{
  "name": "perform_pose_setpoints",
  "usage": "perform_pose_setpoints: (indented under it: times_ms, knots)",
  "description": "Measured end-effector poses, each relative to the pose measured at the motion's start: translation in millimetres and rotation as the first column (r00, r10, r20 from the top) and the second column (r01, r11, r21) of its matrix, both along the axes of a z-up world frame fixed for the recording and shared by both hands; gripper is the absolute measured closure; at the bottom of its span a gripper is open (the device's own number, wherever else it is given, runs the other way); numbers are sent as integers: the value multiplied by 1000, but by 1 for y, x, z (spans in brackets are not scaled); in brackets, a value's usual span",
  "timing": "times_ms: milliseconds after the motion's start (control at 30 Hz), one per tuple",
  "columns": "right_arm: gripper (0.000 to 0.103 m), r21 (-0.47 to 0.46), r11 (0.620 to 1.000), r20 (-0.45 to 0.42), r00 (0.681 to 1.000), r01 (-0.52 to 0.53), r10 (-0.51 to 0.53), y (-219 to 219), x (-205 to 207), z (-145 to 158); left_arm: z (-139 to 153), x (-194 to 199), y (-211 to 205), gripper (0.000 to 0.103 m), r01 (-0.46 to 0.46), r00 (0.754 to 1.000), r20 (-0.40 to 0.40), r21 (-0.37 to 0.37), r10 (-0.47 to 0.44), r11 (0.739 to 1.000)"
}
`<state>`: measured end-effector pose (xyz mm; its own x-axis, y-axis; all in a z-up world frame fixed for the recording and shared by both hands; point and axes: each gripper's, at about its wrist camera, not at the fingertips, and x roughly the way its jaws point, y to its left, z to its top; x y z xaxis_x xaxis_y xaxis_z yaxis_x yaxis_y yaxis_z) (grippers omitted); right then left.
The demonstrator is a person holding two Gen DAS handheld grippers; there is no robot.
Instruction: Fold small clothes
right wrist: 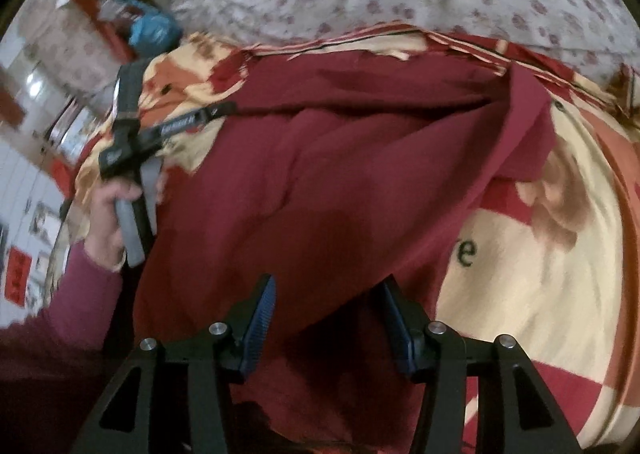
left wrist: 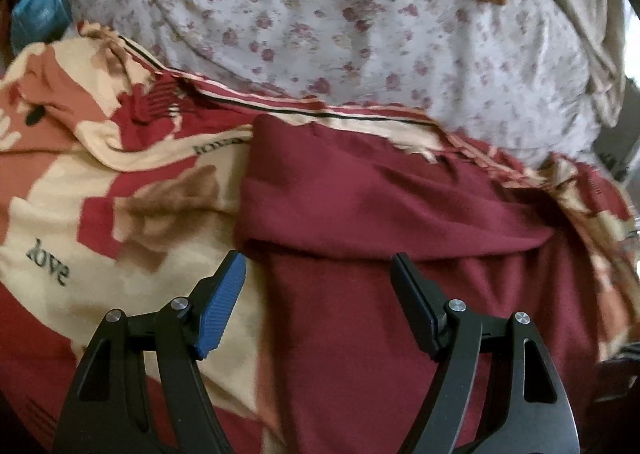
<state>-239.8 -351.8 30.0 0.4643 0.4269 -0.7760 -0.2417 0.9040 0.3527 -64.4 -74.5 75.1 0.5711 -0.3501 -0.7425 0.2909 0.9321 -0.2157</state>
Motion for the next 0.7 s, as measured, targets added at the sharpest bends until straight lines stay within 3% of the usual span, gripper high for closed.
perform_pose_setpoints:
  times_ms: [133,233,367,500,567,700]
  knots:
    - [49,29,999,-47,999,-14,15,8,1,-16,12,-13,-1,25,35,999,4,-54,-35,998]
    - [49,49,999,-19,999,-25,26,17,11,-16,17,-22,-2,25,73,997,-1,-81,-74,994]
    - [49,126,992,32,999,3,-7,25,44,-2,19,-34,3,25,106,994,-13,-122,-109,987]
    - [49,222,975,63,997,29,-44,33,93,9,25,-47,11,25,147,989,35,-143,-143,979]
    - [45,275,961,40,998,38,-50,34,116,5,27,-49,12,25,165,986,48,-155,-159,974]
    - [43,292,954,-53,997,67,-54,43,146,-12,23,-46,7,23,206,979,36,-183,-203,961]
